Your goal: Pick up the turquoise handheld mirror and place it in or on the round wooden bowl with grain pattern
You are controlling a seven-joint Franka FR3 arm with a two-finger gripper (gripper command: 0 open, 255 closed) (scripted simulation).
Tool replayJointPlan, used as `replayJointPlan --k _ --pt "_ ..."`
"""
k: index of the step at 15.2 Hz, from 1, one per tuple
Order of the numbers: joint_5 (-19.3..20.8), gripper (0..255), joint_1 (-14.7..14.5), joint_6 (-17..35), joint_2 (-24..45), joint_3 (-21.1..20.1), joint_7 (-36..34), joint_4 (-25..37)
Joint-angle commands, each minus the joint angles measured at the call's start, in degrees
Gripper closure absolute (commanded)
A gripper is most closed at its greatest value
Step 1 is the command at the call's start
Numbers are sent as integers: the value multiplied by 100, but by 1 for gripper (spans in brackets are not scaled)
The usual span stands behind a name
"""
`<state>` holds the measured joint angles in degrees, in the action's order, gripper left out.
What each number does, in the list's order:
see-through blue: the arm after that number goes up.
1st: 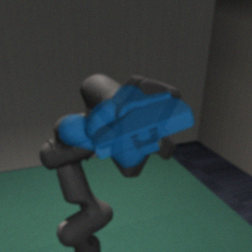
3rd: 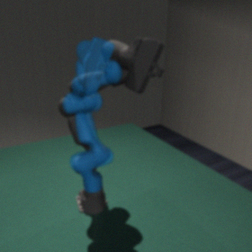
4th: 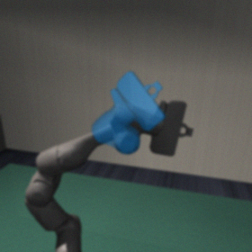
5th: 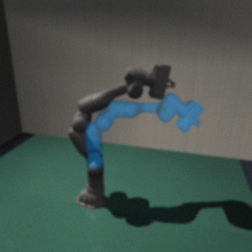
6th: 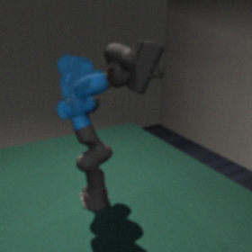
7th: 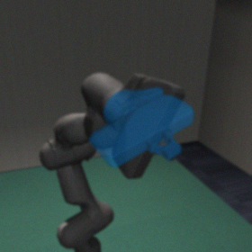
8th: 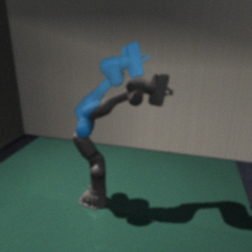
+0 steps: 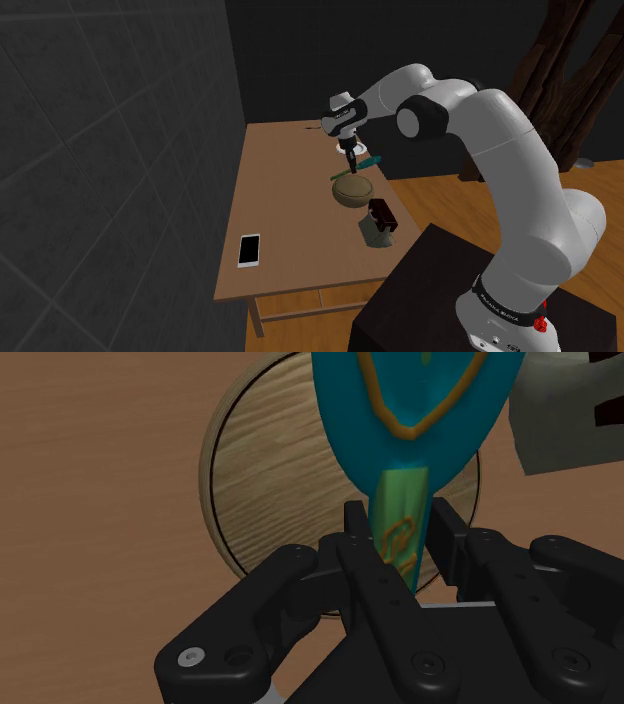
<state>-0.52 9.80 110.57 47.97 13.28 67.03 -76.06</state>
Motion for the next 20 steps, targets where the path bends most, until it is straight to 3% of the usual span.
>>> replayJointPlan --k 1,10,11,16,20 --pt "-12 255 7 97 96 -11 -11 0" --pt "-20 255 14 171 172 -20 -17 2" --pt "-20 0 14 171 172 -20 -17 2" --pt "-20 0 14 171 172 -20 -17 2" --pt "-3 0 -14 -470 27 -8 -27 498"
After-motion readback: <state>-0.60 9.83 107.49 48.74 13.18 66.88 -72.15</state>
